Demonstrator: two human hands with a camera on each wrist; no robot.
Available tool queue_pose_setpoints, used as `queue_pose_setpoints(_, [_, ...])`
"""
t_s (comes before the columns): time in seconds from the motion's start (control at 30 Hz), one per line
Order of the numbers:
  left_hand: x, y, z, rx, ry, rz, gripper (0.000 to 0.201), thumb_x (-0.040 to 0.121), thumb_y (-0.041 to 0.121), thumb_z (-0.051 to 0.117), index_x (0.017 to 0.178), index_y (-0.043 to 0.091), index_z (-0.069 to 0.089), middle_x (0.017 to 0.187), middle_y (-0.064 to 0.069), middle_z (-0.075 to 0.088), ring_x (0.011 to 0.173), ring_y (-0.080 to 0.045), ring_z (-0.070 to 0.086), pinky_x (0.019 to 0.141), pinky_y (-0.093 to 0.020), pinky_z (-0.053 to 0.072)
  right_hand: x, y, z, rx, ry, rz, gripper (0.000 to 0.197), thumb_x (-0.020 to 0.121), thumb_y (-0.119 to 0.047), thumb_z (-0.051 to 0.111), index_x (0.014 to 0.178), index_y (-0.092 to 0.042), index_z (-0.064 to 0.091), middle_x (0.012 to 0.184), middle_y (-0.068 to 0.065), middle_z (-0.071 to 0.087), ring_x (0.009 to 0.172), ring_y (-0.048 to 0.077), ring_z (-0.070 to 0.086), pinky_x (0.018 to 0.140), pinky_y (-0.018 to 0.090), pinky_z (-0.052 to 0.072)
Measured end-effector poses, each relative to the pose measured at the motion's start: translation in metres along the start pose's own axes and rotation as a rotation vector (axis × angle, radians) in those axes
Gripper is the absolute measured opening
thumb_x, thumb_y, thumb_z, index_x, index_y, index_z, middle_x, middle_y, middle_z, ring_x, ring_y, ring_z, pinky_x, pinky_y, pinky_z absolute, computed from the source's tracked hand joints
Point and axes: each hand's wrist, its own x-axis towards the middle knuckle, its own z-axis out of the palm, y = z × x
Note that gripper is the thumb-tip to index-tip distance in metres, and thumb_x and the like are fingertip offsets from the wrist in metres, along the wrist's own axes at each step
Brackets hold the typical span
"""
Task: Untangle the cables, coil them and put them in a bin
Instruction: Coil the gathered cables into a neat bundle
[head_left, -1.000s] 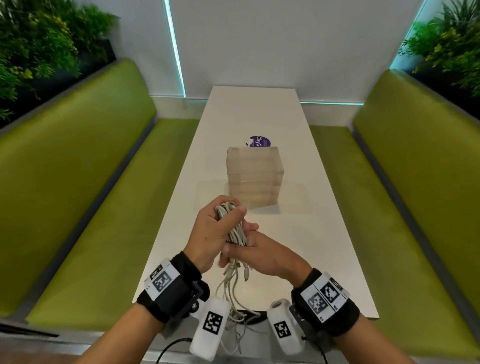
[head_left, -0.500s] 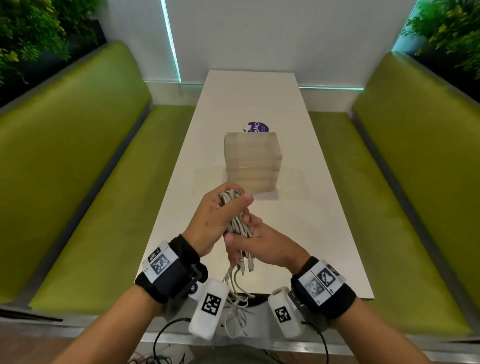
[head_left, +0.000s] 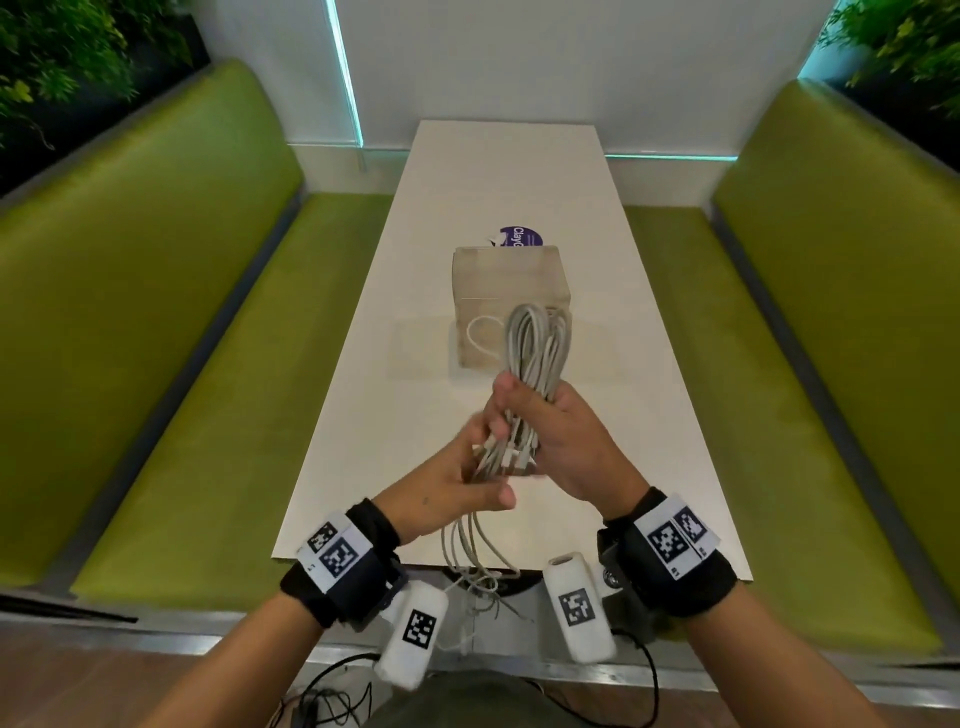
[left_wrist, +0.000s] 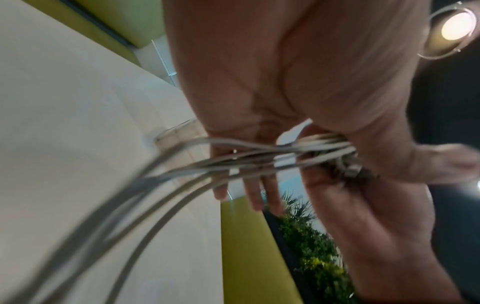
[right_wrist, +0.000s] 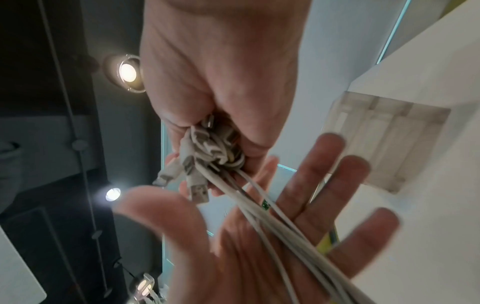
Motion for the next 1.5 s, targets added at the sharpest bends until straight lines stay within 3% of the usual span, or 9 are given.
queue_pose_setpoints(0.07, [0.000, -0.001, 0.005, 0.066, 0.043, 0.006, 0.017, 0.090, 0.018, 0.057, 0.098, 0.004, 0.063, 0.066, 0.007, 0.066, 0.067, -0.011, 0.063, 0.073, -0.020, 0.047, 0.002, -0.004, -0.001, 0.097, 0.026, -0.035, 0.031, 0.094, -0.033, 0.050, 0.068, -0.020, 0.060, 0.064, -0.002, 0.061, 0.079, 0.032, 0.060, 0.060, 0.046, 0.044])
queue_pose_setpoints(0.2, [-0.006, 0.000, 0.004, -0.073, 0.087, -0.003, 0.030, 0.090, 0.042, 0.052, 0.073, 0.017, 0.057, 0.048, 0.008, 0.035, 0.041, -0.010, 0.029, 0.044, -0.020, 0.030, 0.006, -0.022, -0.018, 0.264, 0.111, -0.104, 0.025, 0.091, -0.032, 0.050, 0.073, -0.016, 0.054, 0.055, -0.003, 0.050, 0.056, 0.015, 0.059, 0.062, 0.034, 0.048])
queue_pose_setpoints(0.5, [-0.011, 0.008, -0.024, -0.095, 0.005, -0.039, 0.032, 0.096, 0.032, 0.043, 0.073, 0.013, 0.054, 0.046, 0.002, 0.025, 0.044, -0.018, 0.056, 0.068, -0.037, 0.054, -0.002, -0.056, -0.045, -0.388, -0.011, -0.037, 0.015, 0.091, -0.019, 0.060, 0.084, -0.006, 0.064, 0.054, 0.000, 0.057, 0.054, 0.022, 0.056, 0.061, 0.036, 0.048])
queue_pose_setpoints(0.67, [-0.008, 0.025, -0.026, -0.114, 0.003, -0.011, 0.030, 0.092, 0.031, 0.050, 0.072, 0.010, 0.057, 0.049, 0.006, 0.027, 0.042, -0.010, 0.027, 0.047, -0.023, 0.037, 0.002, -0.067, -0.031, -0.988, -0.444, 0.339, 0.012, 0.081, -0.030, 0.073, 0.077, -0.024, 0.063, 0.062, -0.005, 0.064, 0.052, 0.006, 0.059, 0.053, 0.027, 0.048])
queue_pose_setpoints(0.83, [-0.010, 0.029, -0.021, 0.000, -0.121, 0.038, 0.030, 0.087, 0.035, 0.054, 0.085, 0.007, 0.061, 0.057, 0.001, 0.037, 0.050, -0.010, 0.033, 0.051, -0.022, 0.035, 0.010, -0.064, -0.024, -1.129, -0.456, 0.356, 0.014, 0.085, -0.033, 0.068, 0.084, -0.020, 0.069, 0.064, 0.002, 0.062, 0.055, 0.012, 0.058, 0.045, 0.018, 0.043])
queue_pose_setpoints(0.97, [-0.010, 0.023, -0.033, -0.178, -0.266, -0.030, 0.072, 0.082, 0.056, 0.060, 0.119, -0.005, 0.054, 0.090, -0.013, 0.067, 0.067, -0.017, 0.059, 0.066, -0.028, 0.049, 0.010, -0.059, -0.024, -1.356, -0.470, 0.193, 0.013, 0.087, -0.033, 0.064, 0.083, -0.021, 0.065, 0.074, 0.002, 0.065, 0.063, 0.016, 0.053, 0.061, 0.029, 0.043])
queue_pose_setpoints(1.1, [-0.007, 0.024, -0.041, -0.423, -0.236, -0.242, 0.123, 0.049, 0.094, 0.046, 0.117, -0.008, 0.056, 0.108, -0.030, 0.065, 0.079, -0.037, 0.069, 0.068, -0.041, 0.056, 0.008, -0.053, -0.016, -1.592, -0.553, 0.119, 0.011, 0.090, -0.025, 0.058, 0.092, -0.017, 0.065, 0.088, 0.002, 0.069, 0.071, 0.018, 0.050, 0.065, 0.030, 0.041])
queue_pose_setpoints(1.33, [0.000, 0.035, -0.006, 0.218, -0.216, -0.394, 0.034, 0.084, 0.034, 0.069, 0.099, 0.004, 0.060, 0.075, -0.012, 0.069, 0.055, -0.021, 0.062, 0.060, -0.032, 0.052, 0.014, -0.036, 0.002, -1.737, -0.704, 0.301, 0.015, 0.088, -0.024, 0.055, 0.096, -0.015, 0.065, 0.076, 0.000, 0.057, 0.067, 0.022, 0.051, 0.062, 0.031, 0.041])
queue_pose_setpoints(1.5, [0.000, 0.032, -0.009, 0.303, -0.165, -0.399, 0.030, 0.082, 0.026, 0.067, 0.092, -0.002, 0.065, 0.056, -0.001, 0.054, 0.044, -0.017, 0.043, 0.044, -0.022, 0.038, 0.011, -0.023, -0.004, -1.529, -0.621, 0.349, 0.022, 0.085, -0.039, 0.064, 0.095, -0.020, 0.065, 0.079, 0.000, 0.059, 0.073, 0.022, 0.057, 0.057, 0.029, 0.039])
